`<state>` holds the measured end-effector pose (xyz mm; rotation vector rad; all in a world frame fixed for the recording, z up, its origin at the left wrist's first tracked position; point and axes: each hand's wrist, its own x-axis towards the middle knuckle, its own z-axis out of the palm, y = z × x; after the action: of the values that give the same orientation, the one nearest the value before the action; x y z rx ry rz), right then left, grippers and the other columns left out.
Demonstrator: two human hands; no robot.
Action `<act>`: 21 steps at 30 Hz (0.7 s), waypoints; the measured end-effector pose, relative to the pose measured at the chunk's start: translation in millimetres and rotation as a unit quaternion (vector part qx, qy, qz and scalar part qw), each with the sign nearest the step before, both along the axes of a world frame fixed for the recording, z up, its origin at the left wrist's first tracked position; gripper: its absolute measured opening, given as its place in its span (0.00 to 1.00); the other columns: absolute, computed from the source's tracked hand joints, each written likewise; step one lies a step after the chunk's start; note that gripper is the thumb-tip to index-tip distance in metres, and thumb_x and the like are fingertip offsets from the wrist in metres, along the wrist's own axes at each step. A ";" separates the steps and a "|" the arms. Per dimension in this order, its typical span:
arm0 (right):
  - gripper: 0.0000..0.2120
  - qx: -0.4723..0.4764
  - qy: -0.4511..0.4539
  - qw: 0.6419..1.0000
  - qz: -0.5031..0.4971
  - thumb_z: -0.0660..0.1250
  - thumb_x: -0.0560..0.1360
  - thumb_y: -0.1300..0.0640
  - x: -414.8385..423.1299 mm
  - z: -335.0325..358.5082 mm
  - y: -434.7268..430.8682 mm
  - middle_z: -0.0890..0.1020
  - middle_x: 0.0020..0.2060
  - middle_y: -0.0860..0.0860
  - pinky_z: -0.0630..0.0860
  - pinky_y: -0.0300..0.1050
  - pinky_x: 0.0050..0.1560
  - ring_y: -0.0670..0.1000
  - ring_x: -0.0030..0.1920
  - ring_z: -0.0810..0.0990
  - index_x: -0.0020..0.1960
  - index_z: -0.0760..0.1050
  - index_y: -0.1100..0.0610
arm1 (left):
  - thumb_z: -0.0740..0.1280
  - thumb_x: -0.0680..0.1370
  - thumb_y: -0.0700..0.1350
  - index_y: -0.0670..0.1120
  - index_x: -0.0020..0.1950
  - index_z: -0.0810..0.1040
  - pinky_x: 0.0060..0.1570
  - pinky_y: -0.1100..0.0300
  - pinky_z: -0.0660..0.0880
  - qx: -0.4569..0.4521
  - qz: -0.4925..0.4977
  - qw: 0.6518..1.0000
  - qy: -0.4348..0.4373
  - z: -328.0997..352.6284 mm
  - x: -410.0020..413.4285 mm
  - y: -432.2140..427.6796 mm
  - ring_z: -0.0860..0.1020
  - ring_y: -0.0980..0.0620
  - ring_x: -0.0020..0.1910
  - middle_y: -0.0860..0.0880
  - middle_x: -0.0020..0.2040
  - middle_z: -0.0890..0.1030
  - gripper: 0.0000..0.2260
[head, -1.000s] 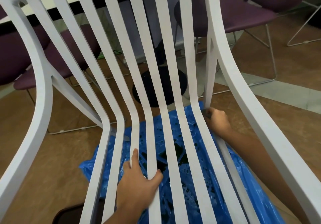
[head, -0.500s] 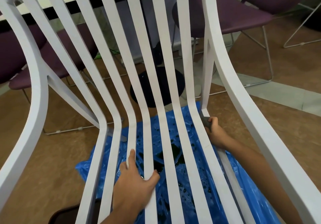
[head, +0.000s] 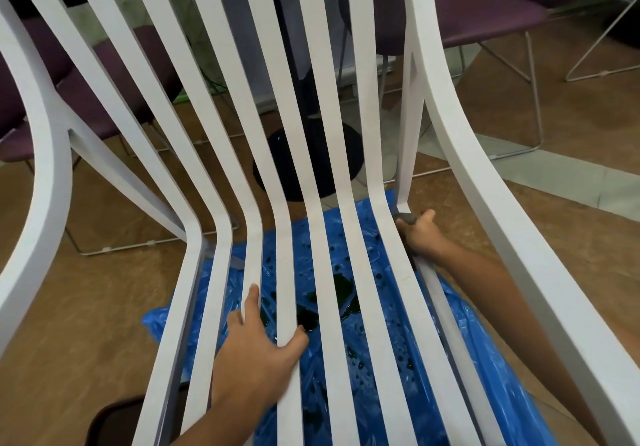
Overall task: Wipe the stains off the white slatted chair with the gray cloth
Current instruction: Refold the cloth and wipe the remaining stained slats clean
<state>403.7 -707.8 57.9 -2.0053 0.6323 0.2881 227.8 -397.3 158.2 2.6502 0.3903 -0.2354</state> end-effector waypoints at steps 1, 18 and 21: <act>0.28 -0.016 0.005 1.000 0.005 0.60 0.82 0.43 6.1 0.8 -0.3 0.78 0.59 0.62 0.76 0.56 0.59 0.60 0.57 0.79 0.70 0.62 0.64 | 0.65 0.70 0.70 0.62 0.80 0.41 0.46 0.57 0.76 0.000 0.000 1.000 0.000 0.1 -0.2 -0.3 0.73 0.54 0.45 0.49 0.72 0.66 0.46; 0.21 -0.139 0.004 0.988 0.068 0.54 0.84 0.44 24.3 -3.1 1.8 0.79 0.45 0.57 0.70 0.44 0.44 0.48 0.33 0.72 0.56 0.75 0.60 | 0.62 0.68 0.72 0.63 0.79 0.41 0.45 0.55 0.79 0.018 0.004 1.000 0.014 -0.3 -1.7 -1.8 0.78 0.54 0.46 0.50 0.72 0.65 0.46; 0.25 -0.144 0.014 0.986 0.084 0.51 0.84 0.43 21.4 4.3 1.3 0.79 0.46 0.59 0.70 0.45 0.47 0.53 0.38 0.75 0.60 0.77 0.62 | 0.60 0.68 0.74 0.65 0.79 0.41 0.45 0.53 0.80 0.050 0.016 0.998 0.014 1.6 -1.8 -4.5 0.79 0.52 0.47 0.51 0.71 0.66 0.45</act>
<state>425.1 -706.4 62.2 -2.3428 0.5468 0.3426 226.1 -401.8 159.8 2.7393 0.4657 -0.2503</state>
